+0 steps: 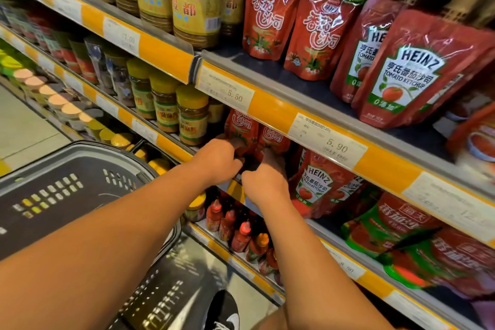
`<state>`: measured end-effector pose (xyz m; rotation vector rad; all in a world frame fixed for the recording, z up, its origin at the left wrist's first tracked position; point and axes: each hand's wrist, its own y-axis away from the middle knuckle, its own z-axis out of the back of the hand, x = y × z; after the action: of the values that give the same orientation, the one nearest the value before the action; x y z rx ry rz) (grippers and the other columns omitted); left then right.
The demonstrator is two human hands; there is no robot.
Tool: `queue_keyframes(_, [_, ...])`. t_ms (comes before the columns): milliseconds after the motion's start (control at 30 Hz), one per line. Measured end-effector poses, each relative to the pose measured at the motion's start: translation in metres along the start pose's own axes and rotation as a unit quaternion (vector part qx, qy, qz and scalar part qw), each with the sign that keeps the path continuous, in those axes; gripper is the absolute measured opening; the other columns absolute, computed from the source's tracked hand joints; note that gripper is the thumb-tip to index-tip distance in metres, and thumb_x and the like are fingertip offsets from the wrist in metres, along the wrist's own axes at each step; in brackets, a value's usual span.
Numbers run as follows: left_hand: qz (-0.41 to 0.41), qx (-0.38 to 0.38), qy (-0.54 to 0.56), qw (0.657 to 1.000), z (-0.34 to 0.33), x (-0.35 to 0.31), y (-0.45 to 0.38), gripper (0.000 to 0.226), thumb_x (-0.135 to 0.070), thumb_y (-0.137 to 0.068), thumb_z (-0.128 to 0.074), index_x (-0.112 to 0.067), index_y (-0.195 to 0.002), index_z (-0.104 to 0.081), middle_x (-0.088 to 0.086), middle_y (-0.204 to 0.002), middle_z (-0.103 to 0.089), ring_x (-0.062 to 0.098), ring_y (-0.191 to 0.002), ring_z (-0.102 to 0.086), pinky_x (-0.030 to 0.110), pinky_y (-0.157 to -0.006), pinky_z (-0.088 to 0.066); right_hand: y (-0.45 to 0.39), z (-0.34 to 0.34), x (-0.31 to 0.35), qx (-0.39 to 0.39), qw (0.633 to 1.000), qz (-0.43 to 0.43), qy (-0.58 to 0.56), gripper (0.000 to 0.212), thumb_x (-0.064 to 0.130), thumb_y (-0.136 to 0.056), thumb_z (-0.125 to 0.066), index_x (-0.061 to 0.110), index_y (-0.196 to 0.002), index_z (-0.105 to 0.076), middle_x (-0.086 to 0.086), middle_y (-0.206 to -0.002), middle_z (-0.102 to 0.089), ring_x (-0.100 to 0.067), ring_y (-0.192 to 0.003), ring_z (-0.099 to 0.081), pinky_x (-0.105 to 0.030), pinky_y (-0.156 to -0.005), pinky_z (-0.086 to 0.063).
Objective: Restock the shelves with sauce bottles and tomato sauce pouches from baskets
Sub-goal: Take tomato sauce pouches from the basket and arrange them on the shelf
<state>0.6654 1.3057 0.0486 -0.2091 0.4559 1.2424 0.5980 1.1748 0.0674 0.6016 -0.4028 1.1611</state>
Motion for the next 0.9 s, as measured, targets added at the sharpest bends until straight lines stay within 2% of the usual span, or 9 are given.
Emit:
queue_keyframes(267, [-0.013, 0.009, 0.028, 0.999, 0.005, 0.001, 0.015, 0.031, -0.038, -0.095, -0.061, -0.015, -0.116, -0.067, 0.008, -0.099, -0.072, 0.028, -0.093, -0.066, 0.045, -0.079, -0.058, 0.005, -0.003, 0.003, -0.026, 0.999, 0.016, 0.011, 0.068, 0.029, -0.092, -0.064, 0.016, -0.152, -0.036, -0.016, -0.154, -0.04, -0.039, -0.134, -0.047, -0.046, -0.105, -0.049])
queue_keyframes(333, [-0.014, -0.005, 0.032, 0.999, 0.007, 0.001, 0.024, 0.032, -0.038, -0.098, -0.061, -0.014, -0.119, -0.067, 0.008, -0.108, -0.069, 0.029, -0.106, -0.062, 0.04, -0.083, -0.053, 0.009, -0.002, 0.005, -0.028, 0.999, 0.017, 0.011, 0.069, 0.028, -0.093, -0.065, 0.015, -0.154, -0.035, -0.017, -0.153, -0.04, -0.039, -0.134, -0.048, -0.043, -0.102, -0.05])
queue_keyframes(433, [-0.019, -0.025, 0.048, 0.998, 0.012, 0.006, 0.041, 0.044, -0.035, -0.102, -0.059, -0.017, -0.142, -0.055, 0.009, -0.132, -0.055, 0.029, -0.123, -0.052, 0.037, -0.095, -0.044, 0.017, 0.001, 0.01, -0.022, 1.0, 0.019, 0.001, 0.062, 0.027, -0.097, -0.063, 0.012, -0.152, -0.039, -0.015, -0.146, -0.051, -0.036, -0.129, -0.053, -0.039, -0.096, -0.05])
queue_keyframes(533, [-0.032, -0.066, 0.077, 0.994, 0.018, 0.017, 0.061, 0.04, -0.033, -0.103, -0.06, -0.023, -0.141, -0.056, 0.004, -0.14, -0.053, 0.024, -0.128, -0.052, 0.035, -0.101, -0.044, 0.026, -0.002, 0.021, -0.043, 0.998, 0.041, -0.008, 0.055, 0.03, -0.095, -0.064, 0.011, -0.144, -0.048, -0.012, -0.138, -0.058, -0.033, -0.122, -0.058, -0.042, -0.093, -0.054])
queue_keyframes(600, [-0.025, -0.088, 0.092, 0.992, 0.023, 0.026, 0.079, 0.037, -0.032, -0.103, -0.06, -0.024, -0.14, -0.058, 0.0, -0.142, -0.053, 0.02, -0.128, -0.053, 0.034, -0.103, -0.045, 0.035, -0.007, 0.029, -0.064, 0.995, 0.074, -0.013, 0.045, 0.029, -0.091, -0.065, 0.019, -0.134, -0.054, -0.007, -0.13, -0.06, -0.03, -0.113, -0.061, -0.043, -0.086, -0.055])
queue_keyframes(667, [-0.014, -0.117, 0.111, 0.987, 0.028, 0.038, 0.099, 0.034, -0.031, -0.103, -0.061, -0.026, -0.137, -0.06, -0.003, -0.139, -0.057, 0.017, -0.126, -0.055, 0.035, -0.102, -0.049, 0.045, -0.013, 0.038, -0.078, 0.991, 0.112, -0.015, 0.024, 0.024, -0.088, -0.063, 0.026, -0.111, -0.057, 0.0, -0.117, -0.059, -0.026, -0.1, -0.06, -0.04, -0.077, -0.053])
queue_keyframes(733, [0.001, -0.138, 0.129, 0.982, 0.036, 0.053, 0.12, 0.034, -0.03, -0.102, -0.063, -0.028, -0.135, -0.061, -0.004, -0.137, -0.06, 0.016, -0.125, -0.057, 0.039, -0.101, -0.051, 0.056, -0.019, 0.047, -0.081, 0.986, 0.145, -0.03, 0.015, 0.02, -0.085, -0.061, 0.028, -0.098, -0.057, 0.003, -0.107, -0.06, -0.023, -0.091, -0.059, -0.04, -0.074, -0.053])
queue_keyframes(800, [0.025, -0.149, 0.136, 0.979, 0.043, 0.07, 0.142, 0.037, -0.03, -0.102, -0.063, -0.029, -0.138, -0.06, -0.005, -0.14, -0.06, 0.015, -0.129, -0.055, 0.04, -0.104, -0.05, 0.066, -0.028, 0.056, -0.068, 0.981, 0.176, -0.048, 0.016, 0.018, -0.086, -0.06, 0.027, -0.099, -0.061, 0.004, -0.105, -0.061, -0.021, -0.092, -0.059, -0.04, -0.077, -0.053])
queue_keyframes(900, [0.07, -0.167, 0.149, 0.972, 0.055, 0.099, 0.178, 0.044, -0.032, -0.101, -0.064, -0.033, -0.144, -0.057, -0.008, -0.147, -0.057, 0.012, -0.137, -0.051, 0.042, -0.112, -0.046, 0.08, -0.043, 0.07, -0.018, 0.972, 0.225, -0.058, 0.027, 0.02, -0.091, -0.064, 0.026, -0.116, -0.064, 0.004, -0.116, -0.063, -0.017, -0.105, -0.061, -0.038, -0.088, -0.053])
